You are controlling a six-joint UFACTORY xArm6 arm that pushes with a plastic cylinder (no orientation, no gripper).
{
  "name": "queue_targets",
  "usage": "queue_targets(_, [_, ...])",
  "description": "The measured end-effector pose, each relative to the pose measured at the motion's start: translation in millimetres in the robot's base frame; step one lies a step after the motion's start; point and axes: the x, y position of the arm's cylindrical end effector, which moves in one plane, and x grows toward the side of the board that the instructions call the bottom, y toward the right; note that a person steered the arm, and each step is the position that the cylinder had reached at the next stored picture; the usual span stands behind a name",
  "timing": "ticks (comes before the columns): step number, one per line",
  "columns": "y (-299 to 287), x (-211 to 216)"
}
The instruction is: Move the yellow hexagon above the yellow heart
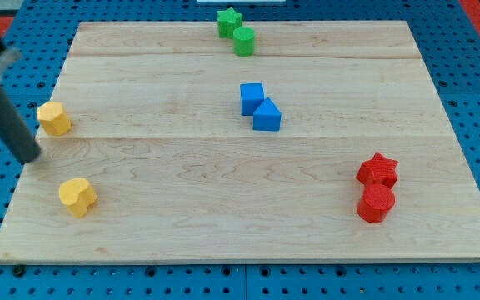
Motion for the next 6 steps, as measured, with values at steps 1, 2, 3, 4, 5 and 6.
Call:
queue_targets(1, [0, -16])
queue_targets(2, [41, -55])
queue_targets(3, [39, -68])
queue_targets(4, [11, -108])
queue_targets(5, [60, -107])
queue_targets(6, [88, -67])
